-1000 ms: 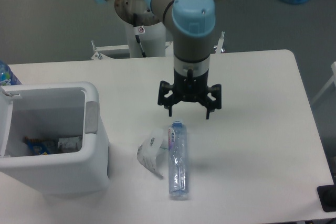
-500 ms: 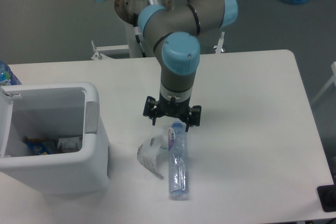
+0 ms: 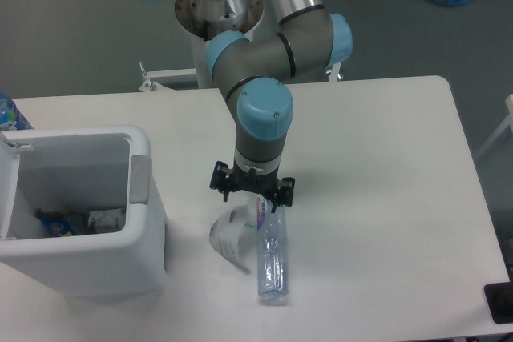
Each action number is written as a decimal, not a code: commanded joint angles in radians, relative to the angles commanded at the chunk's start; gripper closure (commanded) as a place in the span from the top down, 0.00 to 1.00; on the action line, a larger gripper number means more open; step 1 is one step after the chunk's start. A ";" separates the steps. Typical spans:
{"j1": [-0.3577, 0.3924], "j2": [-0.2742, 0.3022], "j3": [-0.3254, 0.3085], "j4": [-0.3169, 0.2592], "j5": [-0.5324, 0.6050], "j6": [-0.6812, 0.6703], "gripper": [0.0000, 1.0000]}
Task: Place the trash in the trash can
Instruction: 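Lower the gripper onto the white tissue and close on it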
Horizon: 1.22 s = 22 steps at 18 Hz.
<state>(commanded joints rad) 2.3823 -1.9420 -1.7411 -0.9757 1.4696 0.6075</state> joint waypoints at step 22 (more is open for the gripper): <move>-0.002 0.023 0.008 0.014 -0.002 -0.022 0.10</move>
<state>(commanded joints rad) 2.3807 -1.9191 -1.7334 -0.9618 1.4680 0.5860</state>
